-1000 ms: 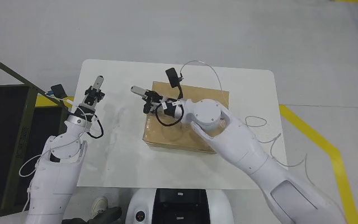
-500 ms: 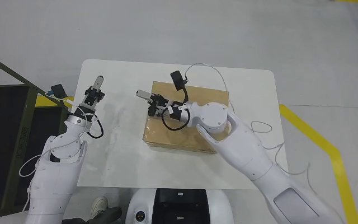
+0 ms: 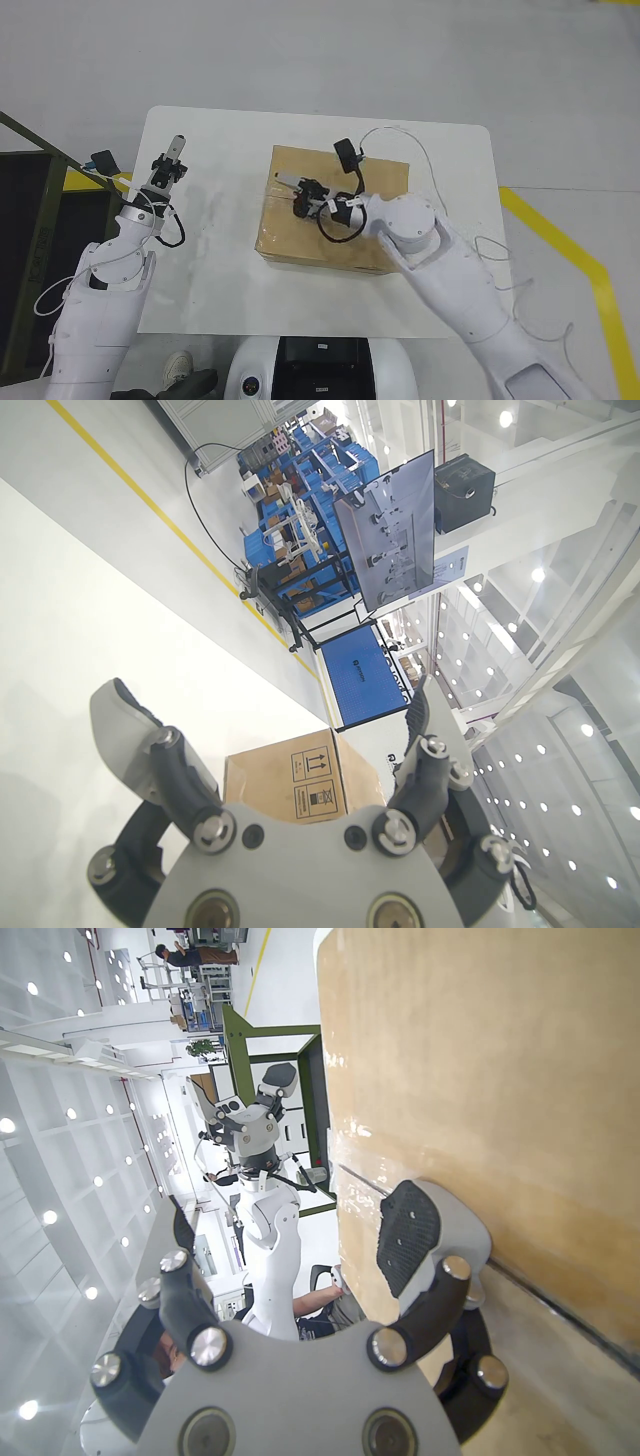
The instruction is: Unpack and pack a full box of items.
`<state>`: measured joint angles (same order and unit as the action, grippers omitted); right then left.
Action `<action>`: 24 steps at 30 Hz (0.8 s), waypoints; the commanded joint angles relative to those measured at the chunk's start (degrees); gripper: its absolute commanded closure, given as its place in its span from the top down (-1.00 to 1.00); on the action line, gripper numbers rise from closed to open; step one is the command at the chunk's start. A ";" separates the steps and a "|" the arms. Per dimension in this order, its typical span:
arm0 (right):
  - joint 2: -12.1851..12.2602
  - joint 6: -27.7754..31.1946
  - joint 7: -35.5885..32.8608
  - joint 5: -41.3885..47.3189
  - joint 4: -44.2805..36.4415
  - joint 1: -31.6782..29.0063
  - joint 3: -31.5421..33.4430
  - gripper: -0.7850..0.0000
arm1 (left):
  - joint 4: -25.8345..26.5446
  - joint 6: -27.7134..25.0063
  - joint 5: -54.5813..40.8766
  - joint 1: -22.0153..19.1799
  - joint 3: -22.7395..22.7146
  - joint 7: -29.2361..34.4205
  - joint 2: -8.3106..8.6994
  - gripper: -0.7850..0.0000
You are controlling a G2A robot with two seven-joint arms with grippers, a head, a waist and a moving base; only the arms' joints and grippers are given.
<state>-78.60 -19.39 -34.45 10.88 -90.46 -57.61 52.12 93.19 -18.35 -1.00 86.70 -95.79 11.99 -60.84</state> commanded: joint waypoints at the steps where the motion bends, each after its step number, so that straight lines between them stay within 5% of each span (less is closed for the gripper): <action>1: 0.46 -0.28 -0.23 -0.55 -1.14 -1.41 1.37 1.00 | 0.00 0.00 0.00 0.00 0.00 0.00 0.00 1.00; 24: 4.90 -0.82 0.43 -4.99 -13.97 -17.57 16.99 1.00 | 0.00 0.00 0.00 0.00 0.00 0.00 0.00 1.00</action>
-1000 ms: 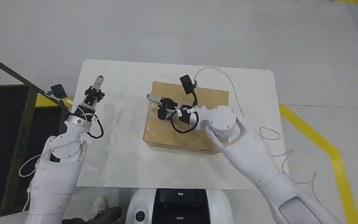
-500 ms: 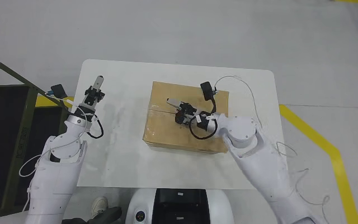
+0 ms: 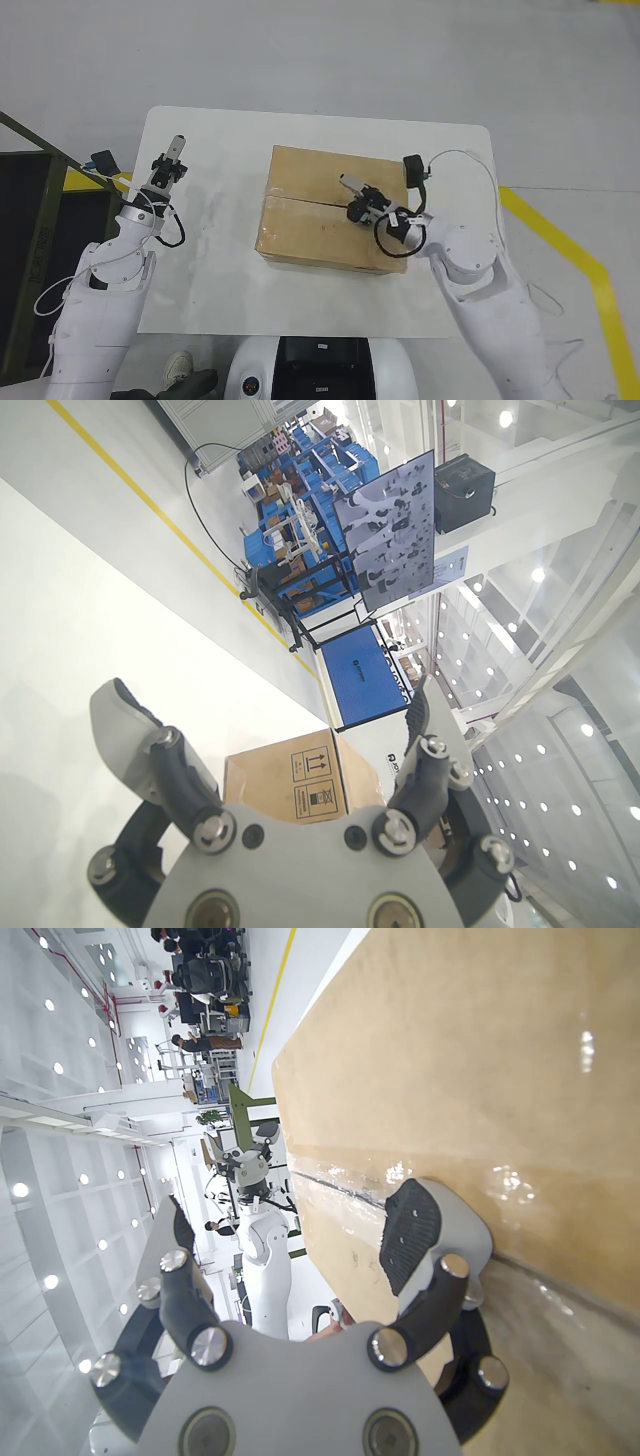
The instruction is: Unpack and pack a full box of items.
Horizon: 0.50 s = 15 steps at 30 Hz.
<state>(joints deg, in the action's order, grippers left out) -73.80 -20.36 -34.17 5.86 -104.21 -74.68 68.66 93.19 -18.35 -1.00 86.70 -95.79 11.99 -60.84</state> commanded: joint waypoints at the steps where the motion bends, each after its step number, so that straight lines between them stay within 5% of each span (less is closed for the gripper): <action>1: 0.21 0.30 0.45 0.08 -0.49 -1.09 1.01 1.00 | 0.00 0.00 0.00 0.00 0.00 0.00 0.00 1.00; 15: 1.49 2.85 3.35 1.98 -3.85 -7.73 8.81 1.00 | 0.00 0.00 0.00 0.00 0.00 0.00 0.00 1.00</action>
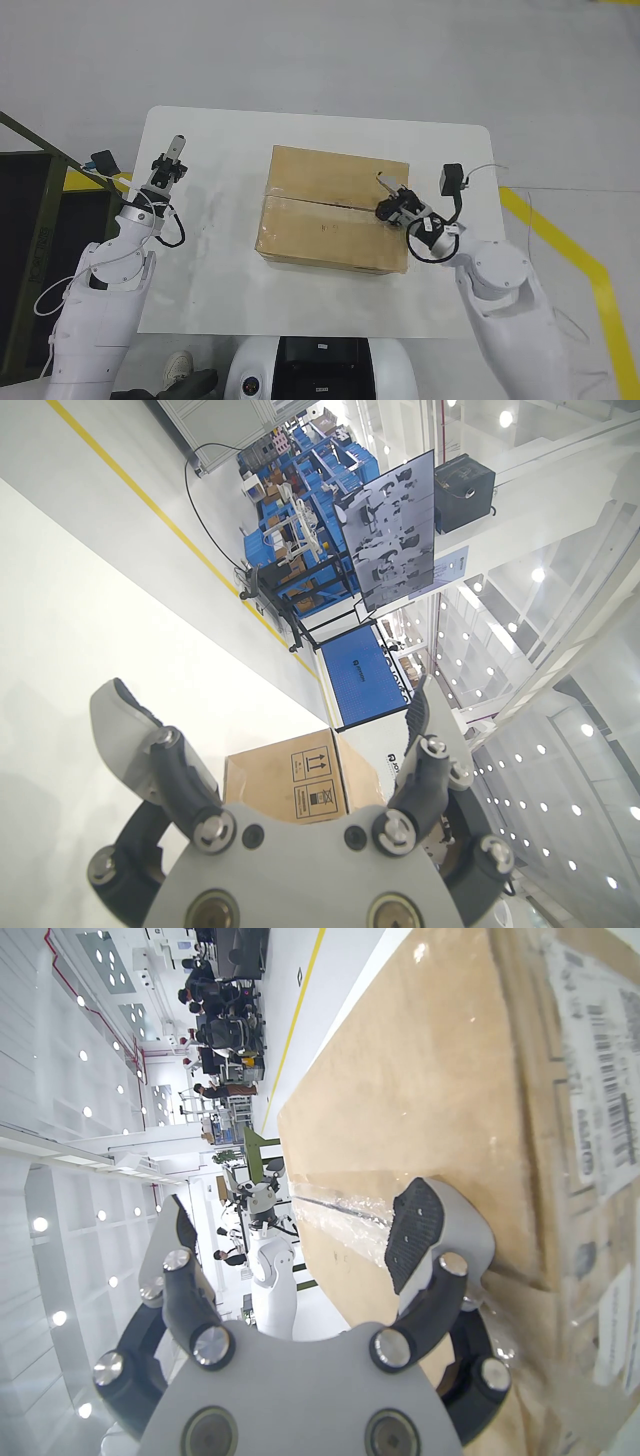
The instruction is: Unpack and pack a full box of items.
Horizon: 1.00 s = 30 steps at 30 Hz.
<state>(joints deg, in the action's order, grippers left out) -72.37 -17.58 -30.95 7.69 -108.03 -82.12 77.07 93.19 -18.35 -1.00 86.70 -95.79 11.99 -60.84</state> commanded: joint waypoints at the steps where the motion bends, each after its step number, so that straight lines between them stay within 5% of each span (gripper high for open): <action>1: 0.12 0.32 0.15 0.35 -0.15 -0.55 0.76 1.00 | 0.00 0.00 0.00 0.00 0.00 0.00 0.00 1.00; 30: 1.37 7.52 2.84 5.41 -1.64 -9.51 8.32 1.00 | 0.00 0.00 0.00 0.00 0.00 0.00 0.00 1.00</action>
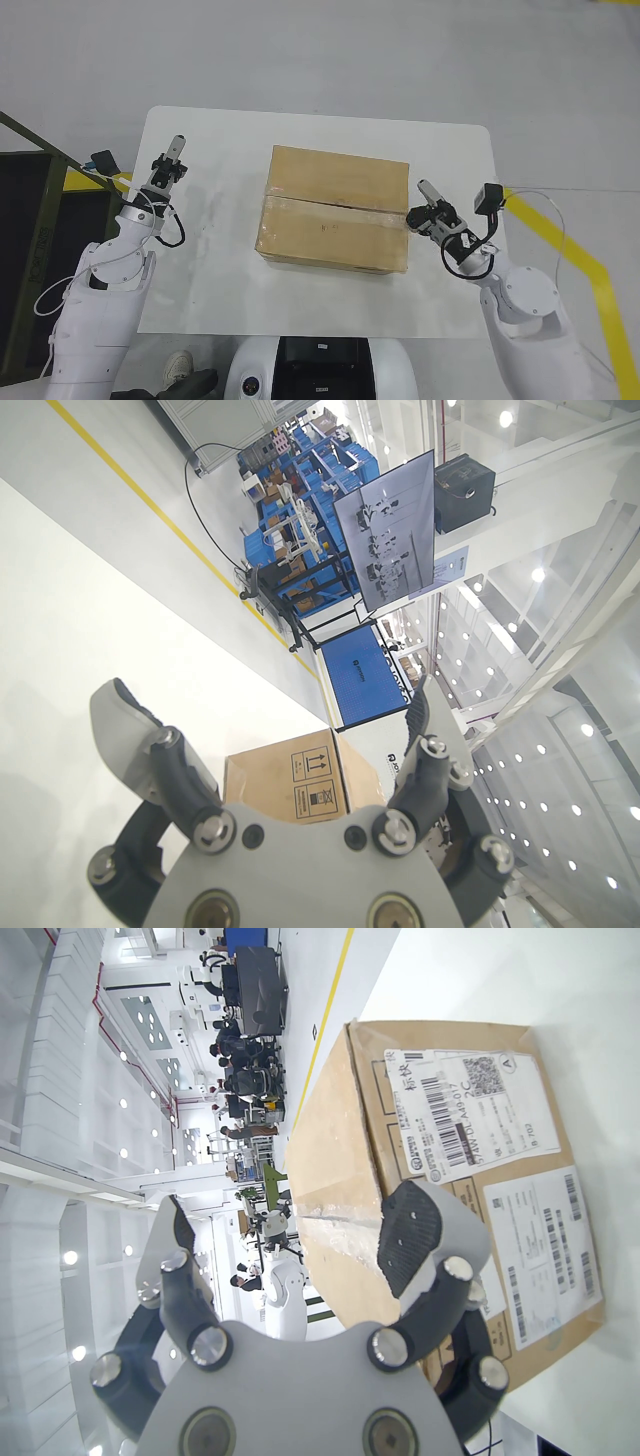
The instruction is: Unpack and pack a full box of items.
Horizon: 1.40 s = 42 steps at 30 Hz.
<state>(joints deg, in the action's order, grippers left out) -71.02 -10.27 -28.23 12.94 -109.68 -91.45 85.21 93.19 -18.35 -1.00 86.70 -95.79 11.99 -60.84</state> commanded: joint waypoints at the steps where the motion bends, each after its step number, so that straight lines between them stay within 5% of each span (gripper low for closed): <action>1: 0.05 0.44 0.15 0.35 -0.01 -0.41 0.34 1.00 | 0.00 0.00 0.00 0.00 0.00 0.00 0.00 1.00; 22: 0.43 0.71 -0.37 0.98 1.66 1.25 -1.04 1.00 | 0.00 0.00 0.00 0.00 0.00 0.00 0.00 1.00; 42: 1.44 7.78 1.49 5.08 2.90 0.31 10.71 1.00 | 0.00 0.00 0.00 0.00 0.00 0.00 0.00 1.00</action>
<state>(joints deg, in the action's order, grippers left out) -69.65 -2.52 -26.54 17.87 -106.89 -91.23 95.34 93.19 -18.35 -1.00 86.70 -95.79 11.99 -60.84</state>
